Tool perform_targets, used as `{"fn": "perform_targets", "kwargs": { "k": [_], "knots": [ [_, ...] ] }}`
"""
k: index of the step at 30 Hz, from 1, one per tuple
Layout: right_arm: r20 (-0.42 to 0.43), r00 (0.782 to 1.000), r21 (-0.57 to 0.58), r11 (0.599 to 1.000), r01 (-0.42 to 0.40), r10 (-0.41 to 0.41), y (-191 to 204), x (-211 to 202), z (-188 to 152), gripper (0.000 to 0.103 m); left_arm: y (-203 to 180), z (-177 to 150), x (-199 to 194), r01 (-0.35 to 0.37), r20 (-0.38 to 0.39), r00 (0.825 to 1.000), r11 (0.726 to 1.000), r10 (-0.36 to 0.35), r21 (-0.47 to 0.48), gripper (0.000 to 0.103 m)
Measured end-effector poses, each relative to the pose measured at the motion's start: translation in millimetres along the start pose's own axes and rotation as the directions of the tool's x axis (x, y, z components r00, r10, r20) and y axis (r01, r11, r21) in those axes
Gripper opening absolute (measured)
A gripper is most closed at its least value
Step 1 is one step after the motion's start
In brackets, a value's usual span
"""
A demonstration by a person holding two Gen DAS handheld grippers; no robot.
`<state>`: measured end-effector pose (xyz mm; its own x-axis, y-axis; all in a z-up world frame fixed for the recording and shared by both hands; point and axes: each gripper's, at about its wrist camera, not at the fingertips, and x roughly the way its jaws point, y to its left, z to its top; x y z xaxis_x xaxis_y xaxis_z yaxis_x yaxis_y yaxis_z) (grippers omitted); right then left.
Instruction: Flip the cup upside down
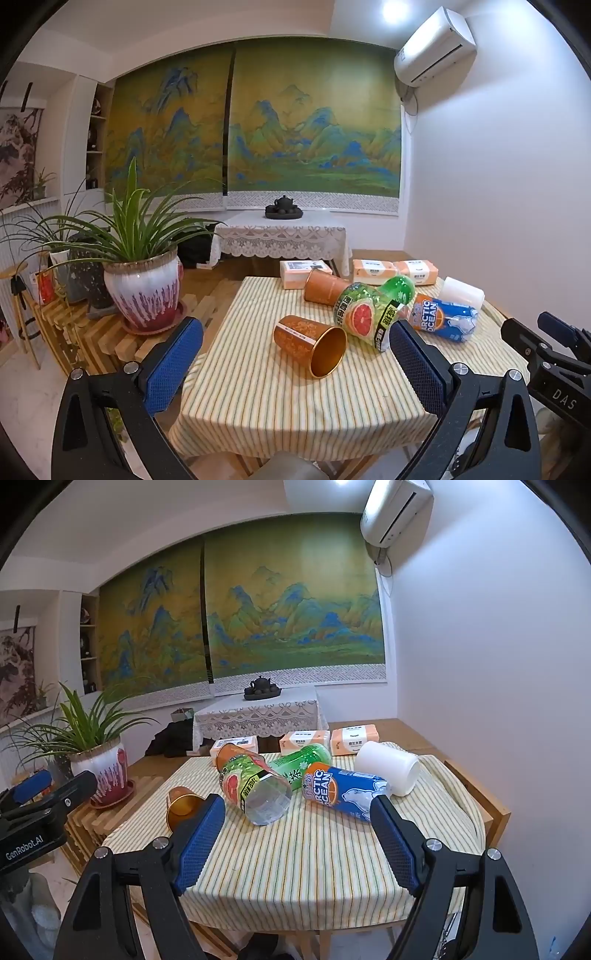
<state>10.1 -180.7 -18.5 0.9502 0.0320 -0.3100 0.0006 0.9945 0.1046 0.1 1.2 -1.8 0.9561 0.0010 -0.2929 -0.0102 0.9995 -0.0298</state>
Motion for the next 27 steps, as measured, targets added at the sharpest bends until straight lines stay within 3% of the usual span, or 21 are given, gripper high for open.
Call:
{"fn": "perform_targets", "kwargs": {
  "k": [27],
  "knots": [
    [-0.006, 1.0, -0.002, 1.0, 0.006, -0.006, 2.8, 0.3, -1.2, 0.078, 1.1, -1.5, 3.4, -0.002, -0.004, 1.0, 1.0, 0.002, -0.007, 0.102]
  ]
}}
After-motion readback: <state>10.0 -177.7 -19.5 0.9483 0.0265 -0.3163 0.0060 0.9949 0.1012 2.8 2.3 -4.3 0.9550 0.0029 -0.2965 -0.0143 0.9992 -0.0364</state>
